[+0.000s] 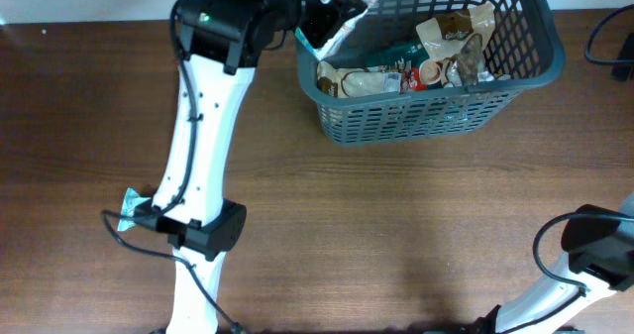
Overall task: Pack container
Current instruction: 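Carry the tissue packs over the grey basket with the left gripper, then lower the tissue packs into the basket and open the left gripper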
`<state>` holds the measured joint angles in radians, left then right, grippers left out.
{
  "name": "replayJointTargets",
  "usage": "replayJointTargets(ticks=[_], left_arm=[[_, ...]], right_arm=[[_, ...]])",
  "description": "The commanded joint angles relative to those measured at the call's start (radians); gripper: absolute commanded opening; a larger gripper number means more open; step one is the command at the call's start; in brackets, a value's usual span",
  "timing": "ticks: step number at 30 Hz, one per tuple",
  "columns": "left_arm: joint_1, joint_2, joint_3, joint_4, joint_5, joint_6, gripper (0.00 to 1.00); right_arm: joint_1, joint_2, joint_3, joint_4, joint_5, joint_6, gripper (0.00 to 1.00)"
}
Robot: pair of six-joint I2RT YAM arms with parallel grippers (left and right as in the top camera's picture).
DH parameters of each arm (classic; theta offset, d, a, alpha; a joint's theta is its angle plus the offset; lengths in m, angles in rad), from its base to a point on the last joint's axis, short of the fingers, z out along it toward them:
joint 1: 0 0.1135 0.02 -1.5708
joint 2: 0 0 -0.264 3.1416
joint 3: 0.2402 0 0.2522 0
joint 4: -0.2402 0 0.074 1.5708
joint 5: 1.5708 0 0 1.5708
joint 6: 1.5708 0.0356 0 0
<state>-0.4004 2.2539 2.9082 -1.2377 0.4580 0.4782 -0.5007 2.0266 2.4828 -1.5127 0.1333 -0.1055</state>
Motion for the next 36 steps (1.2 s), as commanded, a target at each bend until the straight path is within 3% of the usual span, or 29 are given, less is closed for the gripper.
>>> replayJointTargets(ticks=[1,27,36], left_arm=[[-0.006,0.057,0.019,0.006,0.067,0.010,0.02],[-0.008,0.203,0.003,-0.050,0.086,0.010,0.02],[-0.005,0.203,-0.011,-0.071,-0.013,0.010,0.02]], right_arm=[[-0.004,-0.008,0.002,0.003,0.009,0.006,0.99],[-0.004,-0.008,0.002,0.002,0.009,0.006,0.99],[-0.004,-0.008,0.002,0.002,0.009,0.006,0.99]])
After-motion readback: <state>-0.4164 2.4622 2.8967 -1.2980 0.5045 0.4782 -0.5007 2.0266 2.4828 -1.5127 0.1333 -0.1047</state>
